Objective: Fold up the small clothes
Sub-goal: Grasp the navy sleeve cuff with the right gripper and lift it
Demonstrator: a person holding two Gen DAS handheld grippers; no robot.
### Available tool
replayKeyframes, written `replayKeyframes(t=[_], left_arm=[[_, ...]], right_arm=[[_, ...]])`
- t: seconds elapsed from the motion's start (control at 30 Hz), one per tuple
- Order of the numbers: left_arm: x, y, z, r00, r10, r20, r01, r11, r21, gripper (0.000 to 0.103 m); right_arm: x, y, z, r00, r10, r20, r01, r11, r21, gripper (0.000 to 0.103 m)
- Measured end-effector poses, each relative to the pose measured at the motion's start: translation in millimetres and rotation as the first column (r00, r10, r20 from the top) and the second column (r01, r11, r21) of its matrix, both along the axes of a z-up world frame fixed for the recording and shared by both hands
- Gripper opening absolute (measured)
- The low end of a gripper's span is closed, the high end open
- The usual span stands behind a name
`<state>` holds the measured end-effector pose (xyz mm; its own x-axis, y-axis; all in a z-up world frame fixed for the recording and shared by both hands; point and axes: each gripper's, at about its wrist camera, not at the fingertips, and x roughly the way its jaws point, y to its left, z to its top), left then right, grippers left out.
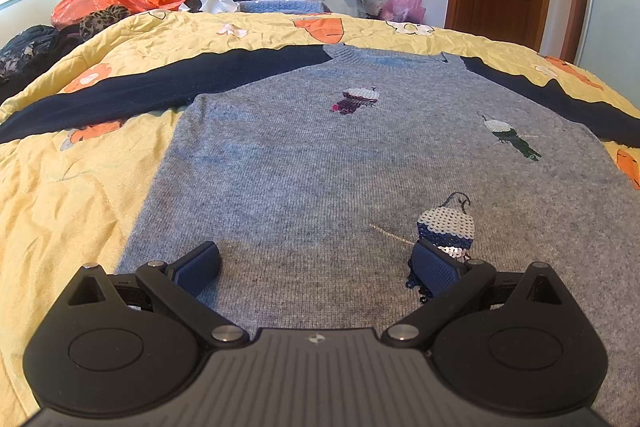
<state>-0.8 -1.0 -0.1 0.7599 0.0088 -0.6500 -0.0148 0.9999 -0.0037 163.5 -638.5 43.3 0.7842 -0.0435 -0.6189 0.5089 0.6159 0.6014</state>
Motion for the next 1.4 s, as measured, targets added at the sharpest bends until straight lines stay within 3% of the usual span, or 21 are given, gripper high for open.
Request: replayKeyframes(t=[0.03, 0.07, 0.27, 0.4, 0.5, 0.63, 0.73, 0.8, 0.87, 0.9, 0.97, 1.1, 1.17, 1.23, 1.3, 1.33, 1.37, 1.4], left_arm=[[0, 0, 0, 1.0, 0.0, 0.0, 0.0, 1.0, 0.0, 0.103], [0, 0, 0, 1.0, 0.0, 0.0, 0.0, 1.0, 0.0, 0.103], [0, 0, 0, 1.0, 0.0, 0.0, 0.0, 1.0, 0.0, 0.103], [0, 0, 0, 1.0, 0.0, 0.0, 0.0, 1.0, 0.0, 0.103], [1, 0, 0, 1.0, 0.0, 0.0, 0.0, 1.0, -0.001, 0.103], [1, 0, 0, 1.0, 0.0, 0.0, 0.0, 1.0, -0.001, 0.103], [0, 0, 0, 1.0, 0.0, 0.001, 0.0, 1.0, -0.001, 0.103], [1, 0, 0, 1.0, 0.0, 0.001, 0.0, 1.0, 0.0, 0.103], [1, -1, 0, 1.0, 0.001, -0.001, -0.001, 1.0, 0.002, 0.103], [1, -1, 0, 1.0, 0.003, -0.001, -0.003, 1.0, 0.001, 0.103], [2, -3, 0, 1.0, 0.009, -0.002, -0.009, 1.0, 0.002, 0.103], [8, -7, 4, 1.0, 0.026, -0.017, -0.025, 1.0, 0.006, 0.103], [22, -9, 12, 1.0, 0.013, -0.029, -0.014, 1.0, -0.019, 0.103], [48, -12, 28, 0.999, -0.019, -0.031, 0.016, 0.995, -0.094, 0.103], [79, -11, 46, 0.999, -0.036, -0.017, 0.031, 0.966, -0.255, 0.103], [95, -9, 51, 0.999, -0.051, -0.014, 0.043, 0.935, -0.353, 0.103], [112, -9, 53, 0.997, -0.079, -0.016, 0.062, 0.883, -0.466, 0.103], [131, -10, 51, 0.994, -0.108, -0.032, 0.07, 0.814, -0.577, 0.103]], right_arm=[[5, 0, -1, 1.0, -0.012, -0.013, 0.012, 1.0, -0.003, 0.044], [8, 0, -4, 0.999, -0.024, -0.036, 0.024, 1.0, -0.005, 0.022], [-1, 25, 8, 0.998, -0.033, 0.045, 0.038, 0.991, -0.127, 0.022], [-7, 83, 32, 0.984, 0.098, 0.146, -0.069, 0.979, -0.192, 0.022], [1, 159, 37, 0.943, 0.3, 0.144, -0.255, 0.93, -0.266, 0.022], [23, 256, 12, 0.852, 0.522, 0.042, -0.492, 0.824, -0.28, 0.022], [31, 296, -4, 0.826, 0.562, -0.043, -0.543, 0.774, -0.326, 0.029], [21, 303, 0, 0.841, 0.539, -0.036, -0.514, 0.777, -0.365, 0.046], [6, 293, 6, 0.853, 0.522, 0.023, -0.488, 0.812, -0.32, 0.073], [-4, 287, 8, 0.853, 0.519, 0.056, -0.485, 0.828, -0.281, 0.078], [-21, 288, 7, 0.828, 0.554, 0.085, -0.52, 0.817, -0.251, 0.097], [-55, 310, -7, 0.803, 0.596, 0.003, -0.553, 0.746, -0.37, 0.101], [-57, 314, -8, 0.807, 0.59, -0.03, -0.559, 0.746, -0.362, 0.103], [-61, 316, -12, 0.802, 0.597, -0.018, -0.558, 0.738, -0.379, 0.103], [-65, 315, -18, 0.799, 0.601, 0.02, -0.548, 0.741, -0.387, 0.103], [-66, 312, -18, 0.798, 0.601, 0.039, -0.547, 0.751, -0.37, 0.103], [-65, 308, -18, 0.796, 0.602, 0.058, -0.549, 0.759, -0.35, 0.103], [-65, 302, -17, 0.794, 0.603, 0.082, -0.551, 0.769, -0.325, 0.103]])
